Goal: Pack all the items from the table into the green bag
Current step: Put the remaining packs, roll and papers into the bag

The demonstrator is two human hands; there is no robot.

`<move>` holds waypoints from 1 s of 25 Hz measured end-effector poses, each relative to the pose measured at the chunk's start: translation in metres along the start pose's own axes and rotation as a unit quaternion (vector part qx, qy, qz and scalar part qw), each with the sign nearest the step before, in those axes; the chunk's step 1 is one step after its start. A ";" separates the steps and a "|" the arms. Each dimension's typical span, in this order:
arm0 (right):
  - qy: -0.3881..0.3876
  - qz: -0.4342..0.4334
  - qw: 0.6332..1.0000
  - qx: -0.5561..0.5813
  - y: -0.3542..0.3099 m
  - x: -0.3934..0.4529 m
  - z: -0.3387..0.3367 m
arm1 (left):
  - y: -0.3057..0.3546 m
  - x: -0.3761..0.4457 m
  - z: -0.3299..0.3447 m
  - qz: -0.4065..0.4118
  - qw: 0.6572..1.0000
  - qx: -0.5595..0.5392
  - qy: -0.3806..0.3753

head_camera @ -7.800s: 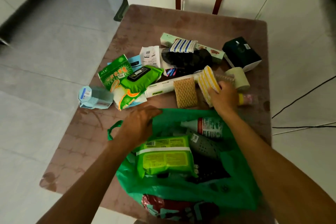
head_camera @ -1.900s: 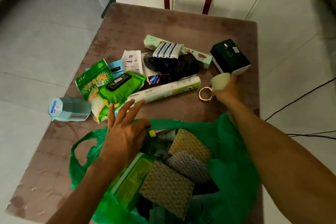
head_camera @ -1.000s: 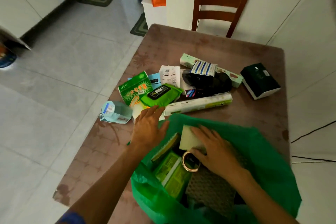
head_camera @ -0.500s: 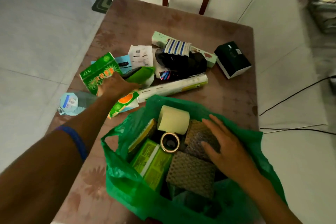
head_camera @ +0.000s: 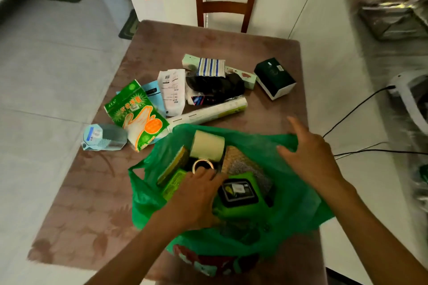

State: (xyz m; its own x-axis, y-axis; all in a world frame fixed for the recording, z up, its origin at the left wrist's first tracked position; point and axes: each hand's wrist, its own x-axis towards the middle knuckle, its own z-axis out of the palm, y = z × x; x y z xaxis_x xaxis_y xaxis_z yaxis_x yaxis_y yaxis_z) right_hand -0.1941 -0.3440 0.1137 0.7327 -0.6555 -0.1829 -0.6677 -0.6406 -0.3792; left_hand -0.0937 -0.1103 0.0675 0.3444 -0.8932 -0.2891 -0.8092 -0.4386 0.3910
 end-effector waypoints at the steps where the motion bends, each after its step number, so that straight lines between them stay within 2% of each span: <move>1: -0.008 -0.010 0.998 -0.066 0.003 0.007 0.003 | -0.006 0.002 0.000 -0.002 0.998 -0.044 -0.048; 2: -0.015 -0.020 0.990 -0.139 0.007 0.011 0.006 | -0.017 0.000 -0.004 -0.037 0.989 -0.139 -0.044; 3: -0.023 -0.026 0.979 -0.199 0.015 0.013 0.012 | -0.031 -0.003 -0.006 -0.095 0.975 -0.192 0.054; 4: -0.032 -0.007 0.976 -0.217 0.022 0.013 0.017 | -0.054 -0.007 -0.005 -0.186 0.948 -0.200 0.162; 5: -0.048 0.023 0.982 -0.182 0.027 0.014 0.022 | -0.074 -0.011 -0.007 -0.284 0.920 -0.166 0.211; 6: -0.063 0.054 0.992 -0.098 0.027 0.014 0.026 | -0.090 -0.017 -0.010 -0.375 0.883 -0.189 0.211; 7: -0.065 0.080 0.995 0.009 0.026 0.014 0.031 | -0.106 -0.019 -0.008 -0.442 0.829 -0.290 0.183; 9: -0.034 0.119 0.965 0.233 0.014 0.009 0.036 | -0.111 -0.021 -0.007 -0.471 0.688 -0.544 0.094; 10: -0.024 0.143 0.925 0.352 0.002 0.003 0.036 | -0.108 -0.022 -0.008 -0.457 0.645 -0.609 0.068; 12: -0.010 0.179 0.828 0.531 -0.021 -0.007 0.028 | -0.098 -0.018 -0.011 -0.405 0.644 -0.633 0.142; 13: 0.007 0.174 0.802 0.571 -0.030 -0.009 0.016 | -0.090 -0.015 -0.018 -0.366 0.651 -0.631 0.209; 15: 0.065 0.128 0.785 0.603 -0.042 -0.005 -0.028 | -0.069 -0.014 -0.046 -0.275 0.650 -0.636 0.312; 16: 0.097 0.104 0.783 0.605 -0.046 -0.001 -0.056 | -0.059 -0.014 -0.063 -0.226 0.663 -0.631 0.333; 17: 0.131 0.089 0.792 0.590 -0.050 0.002 -0.084 | -0.050 -0.017 -0.078 -0.178 0.691 -0.613 0.339; 19: 0.171 0.077 0.839 0.511 -0.051 0.005 -0.113 | -0.043 -0.024 -0.091 -0.138 0.747 -0.566 0.320; 21: 0.142 0.089 0.901 0.399 -0.045 0.004 -0.109 | -0.049 -0.038 -0.085 -0.149 0.797 -0.513 0.282; 23: 0.080 0.109 0.980 0.144 -0.034 0.001 -0.084 | -0.061 -0.048 -0.069 -0.167 0.876 -0.388 0.233; 24: 0.048 0.114 0.992 -0.015 -0.032 -0.002 -0.068 | -0.067 -0.052 -0.060 -0.167 0.905 -0.329 0.213; 25: 0.052 0.078 0.988 -0.126 -0.034 -0.005 -0.054 | -0.070 -0.055 -0.055 -0.165 0.922 -0.285 0.205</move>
State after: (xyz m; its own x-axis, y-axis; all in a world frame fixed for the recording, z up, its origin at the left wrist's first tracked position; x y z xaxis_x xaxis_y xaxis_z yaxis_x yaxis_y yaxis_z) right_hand -0.1821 -0.3406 0.1767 0.6101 -0.7828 -0.1227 -0.7922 -0.5997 -0.1132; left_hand -0.0298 -0.0364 0.1044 0.7728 -0.6125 -0.1662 -0.2858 -0.5697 0.7706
